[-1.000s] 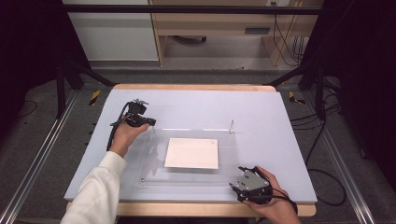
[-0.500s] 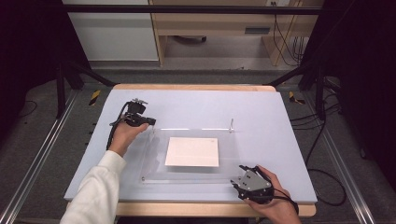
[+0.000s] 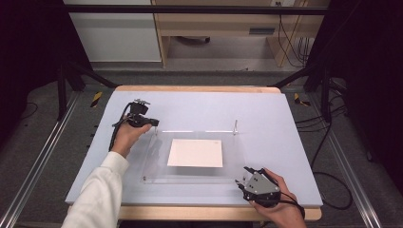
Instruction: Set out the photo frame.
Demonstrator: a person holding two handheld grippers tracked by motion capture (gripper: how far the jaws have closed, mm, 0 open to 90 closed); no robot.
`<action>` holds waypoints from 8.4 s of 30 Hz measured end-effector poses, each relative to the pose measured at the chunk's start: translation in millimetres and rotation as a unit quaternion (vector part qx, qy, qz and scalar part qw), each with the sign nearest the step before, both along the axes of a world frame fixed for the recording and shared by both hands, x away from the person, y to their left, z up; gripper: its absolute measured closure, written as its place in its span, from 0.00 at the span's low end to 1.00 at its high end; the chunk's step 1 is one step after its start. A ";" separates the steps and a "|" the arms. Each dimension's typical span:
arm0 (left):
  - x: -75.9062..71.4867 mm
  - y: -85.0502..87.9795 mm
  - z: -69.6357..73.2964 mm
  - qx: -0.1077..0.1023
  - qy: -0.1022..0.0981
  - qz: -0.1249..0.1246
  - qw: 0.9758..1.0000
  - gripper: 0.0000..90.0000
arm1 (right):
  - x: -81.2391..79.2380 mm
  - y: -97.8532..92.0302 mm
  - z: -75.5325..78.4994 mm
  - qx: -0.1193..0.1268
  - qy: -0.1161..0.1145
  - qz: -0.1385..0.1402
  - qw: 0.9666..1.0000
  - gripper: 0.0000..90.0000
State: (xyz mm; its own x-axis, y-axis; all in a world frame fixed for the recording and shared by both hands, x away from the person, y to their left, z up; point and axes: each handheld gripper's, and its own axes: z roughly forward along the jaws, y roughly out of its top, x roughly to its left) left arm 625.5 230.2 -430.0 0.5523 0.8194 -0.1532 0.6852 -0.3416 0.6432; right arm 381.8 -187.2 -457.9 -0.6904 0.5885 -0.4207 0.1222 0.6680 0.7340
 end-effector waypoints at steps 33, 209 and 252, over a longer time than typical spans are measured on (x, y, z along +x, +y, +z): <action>-104.3 0.3 57.2 0.019 -0.177 -0.078 0.981 0.38 | 3.6 3.0 15.7 0.010 -0.006 -0.012 1.000 0.57; -110.4 -22.9 131.2 0.113 -0.215 -0.245 0.938 0.73 | 105.0 -4.2 115.6 0.146 0.016 -0.037 0.988 0.63; -120.7 63.3 33.5 0.003 -0.205 -0.009 0.979 0.13 | 164.6 -6.3 131.2 0.206 0.029 -0.067 0.976 0.61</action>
